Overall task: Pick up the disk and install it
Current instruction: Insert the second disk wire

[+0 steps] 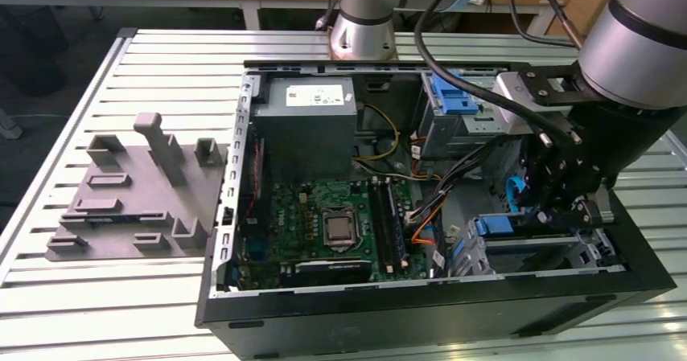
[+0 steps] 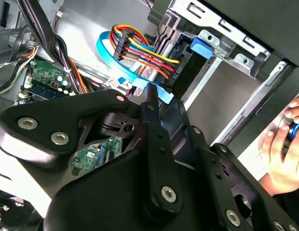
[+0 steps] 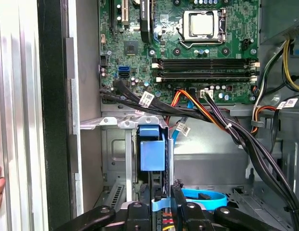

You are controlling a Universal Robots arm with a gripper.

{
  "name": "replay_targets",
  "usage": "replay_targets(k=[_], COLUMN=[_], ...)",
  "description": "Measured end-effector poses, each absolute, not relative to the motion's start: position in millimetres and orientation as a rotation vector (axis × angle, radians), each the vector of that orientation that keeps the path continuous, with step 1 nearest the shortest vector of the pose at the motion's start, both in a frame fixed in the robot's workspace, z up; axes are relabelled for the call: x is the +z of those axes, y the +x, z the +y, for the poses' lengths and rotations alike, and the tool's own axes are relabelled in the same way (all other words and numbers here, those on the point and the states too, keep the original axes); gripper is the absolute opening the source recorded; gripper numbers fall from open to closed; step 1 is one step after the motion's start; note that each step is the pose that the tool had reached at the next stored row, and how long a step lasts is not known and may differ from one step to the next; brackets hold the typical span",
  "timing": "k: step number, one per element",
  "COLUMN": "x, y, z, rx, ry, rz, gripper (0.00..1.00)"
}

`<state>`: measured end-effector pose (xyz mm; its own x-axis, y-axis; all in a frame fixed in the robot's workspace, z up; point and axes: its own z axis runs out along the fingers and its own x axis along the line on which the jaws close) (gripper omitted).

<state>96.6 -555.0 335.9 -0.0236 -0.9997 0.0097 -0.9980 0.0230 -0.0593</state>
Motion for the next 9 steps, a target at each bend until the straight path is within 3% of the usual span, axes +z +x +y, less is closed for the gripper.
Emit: replay_targets(k=[9], x=[349.8], y=[96.6], z=[-554.9], rx=[-0.077], ry=[-2.171], rz=[2.222], gripper=[0.32])
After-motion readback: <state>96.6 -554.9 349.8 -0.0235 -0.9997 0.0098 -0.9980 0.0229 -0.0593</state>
